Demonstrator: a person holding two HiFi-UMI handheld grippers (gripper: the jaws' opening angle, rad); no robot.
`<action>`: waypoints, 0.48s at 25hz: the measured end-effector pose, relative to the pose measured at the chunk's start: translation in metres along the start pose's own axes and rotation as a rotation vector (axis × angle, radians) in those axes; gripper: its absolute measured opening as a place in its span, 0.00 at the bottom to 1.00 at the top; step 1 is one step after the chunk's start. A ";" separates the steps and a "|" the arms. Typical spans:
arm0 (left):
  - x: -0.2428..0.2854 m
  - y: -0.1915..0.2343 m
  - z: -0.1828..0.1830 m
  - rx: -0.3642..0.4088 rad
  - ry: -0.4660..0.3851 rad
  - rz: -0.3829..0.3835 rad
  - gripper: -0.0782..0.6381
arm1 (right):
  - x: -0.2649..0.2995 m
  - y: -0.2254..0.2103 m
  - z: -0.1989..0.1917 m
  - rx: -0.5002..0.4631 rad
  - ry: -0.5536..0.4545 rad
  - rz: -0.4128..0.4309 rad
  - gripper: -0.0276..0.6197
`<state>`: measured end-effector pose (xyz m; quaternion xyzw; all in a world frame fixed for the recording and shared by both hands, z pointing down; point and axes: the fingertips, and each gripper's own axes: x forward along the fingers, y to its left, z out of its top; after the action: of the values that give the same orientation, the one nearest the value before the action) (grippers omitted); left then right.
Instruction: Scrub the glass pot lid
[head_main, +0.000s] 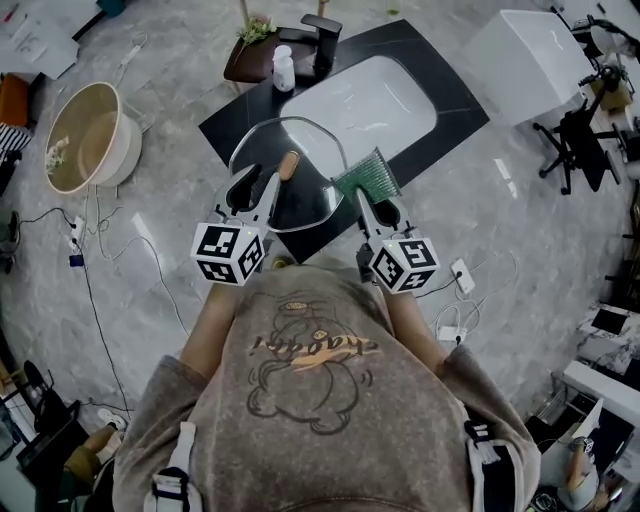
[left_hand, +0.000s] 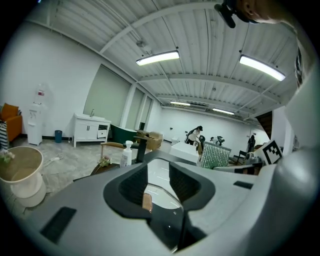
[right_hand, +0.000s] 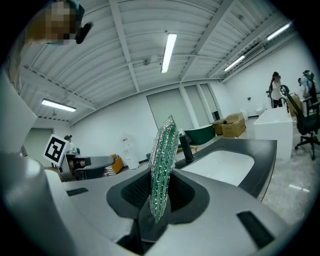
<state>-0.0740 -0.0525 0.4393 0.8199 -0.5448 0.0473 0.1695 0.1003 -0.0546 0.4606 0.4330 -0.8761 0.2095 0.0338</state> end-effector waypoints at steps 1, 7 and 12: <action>0.003 0.000 -0.001 0.000 0.003 0.004 0.31 | 0.002 -0.002 0.001 0.000 0.003 0.008 0.18; 0.021 0.000 -0.022 0.000 0.085 0.001 0.43 | 0.011 -0.010 0.000 -0.005 0.028 0.047 0.18; 0.047 0.010 -0.054 0.016 0.166 0.001 0.43 | 0.014 -0.014 -0.003 0.002 0.042 0.042 0.18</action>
<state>-0.0582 -0.0790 0.5044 0.8143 -0.5287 0.1196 0.2074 0.1018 -0.0715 0.4713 0.4101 -0.8838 0.2203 0.0473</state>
